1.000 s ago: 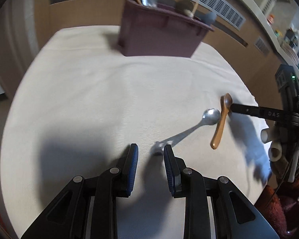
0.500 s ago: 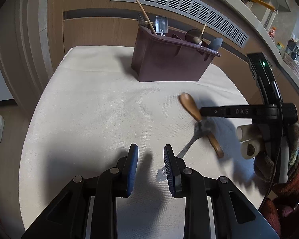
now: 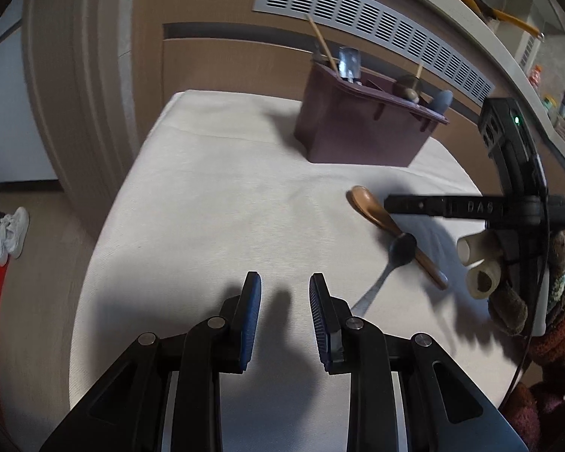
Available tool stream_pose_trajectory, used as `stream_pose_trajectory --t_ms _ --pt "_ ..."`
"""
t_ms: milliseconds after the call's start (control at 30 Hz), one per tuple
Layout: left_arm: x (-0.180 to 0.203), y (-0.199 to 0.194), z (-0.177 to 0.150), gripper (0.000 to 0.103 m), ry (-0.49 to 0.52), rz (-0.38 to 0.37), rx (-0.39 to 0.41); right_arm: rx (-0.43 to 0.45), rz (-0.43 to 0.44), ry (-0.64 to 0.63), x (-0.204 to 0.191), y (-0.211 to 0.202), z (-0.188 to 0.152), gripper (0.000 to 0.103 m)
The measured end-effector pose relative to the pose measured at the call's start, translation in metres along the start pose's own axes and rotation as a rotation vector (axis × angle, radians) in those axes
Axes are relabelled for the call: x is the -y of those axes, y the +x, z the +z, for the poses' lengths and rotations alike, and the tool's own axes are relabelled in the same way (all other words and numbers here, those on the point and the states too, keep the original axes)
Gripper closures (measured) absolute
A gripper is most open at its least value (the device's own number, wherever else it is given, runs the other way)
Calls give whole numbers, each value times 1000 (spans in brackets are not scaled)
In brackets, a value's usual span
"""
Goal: Organize utensils
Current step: 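Grasp the wooden spoon by its handle with the right tool, then grasp the smiley-handle metal spoon with the left tool while the right holds the wooden spoon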
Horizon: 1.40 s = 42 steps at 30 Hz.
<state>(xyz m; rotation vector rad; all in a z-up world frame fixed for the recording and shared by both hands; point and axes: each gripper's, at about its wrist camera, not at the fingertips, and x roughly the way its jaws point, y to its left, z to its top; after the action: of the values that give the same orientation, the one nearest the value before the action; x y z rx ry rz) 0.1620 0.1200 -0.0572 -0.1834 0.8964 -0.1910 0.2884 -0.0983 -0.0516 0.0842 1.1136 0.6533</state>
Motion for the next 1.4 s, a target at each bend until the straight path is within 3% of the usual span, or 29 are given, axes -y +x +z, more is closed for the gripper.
stream_pose_trajectory --t_ms 233,433,633,833,1000,1133,1233,1367,1400 --pt "3 -4 -2 75 15 -3 0 -67 -81 -149 -26 21 -2 87" --pt "6 -2 0 75 26 -7 -15 -63 -123 -243 -40 32 -3 84" --pt "13 2 0 75 50 -18 -39 -63 -220 -399 -60 48 1 84" --pt "30 19 -2 75 123 -58 -119 -35 -316 -306 -13 24 4 85" --pt "38 33 -3 75 116 -85 -171 -23 -311 -159 44 -11 -15 84" --pt "61 32 -9 74 167 -206 -260 -5 -269 -49 75 -32 -28 84" --pt "89 36 -10 74 257 -158 -267 26 -238 -38 80 -36 -36 84" --pt "106 53 9 74 271 -62 -225 54 -268 -56 72 -43 -46 83" --pt "110 58 13 74 283 -59 -231 58 -272 -55 67 -29 -37 82"
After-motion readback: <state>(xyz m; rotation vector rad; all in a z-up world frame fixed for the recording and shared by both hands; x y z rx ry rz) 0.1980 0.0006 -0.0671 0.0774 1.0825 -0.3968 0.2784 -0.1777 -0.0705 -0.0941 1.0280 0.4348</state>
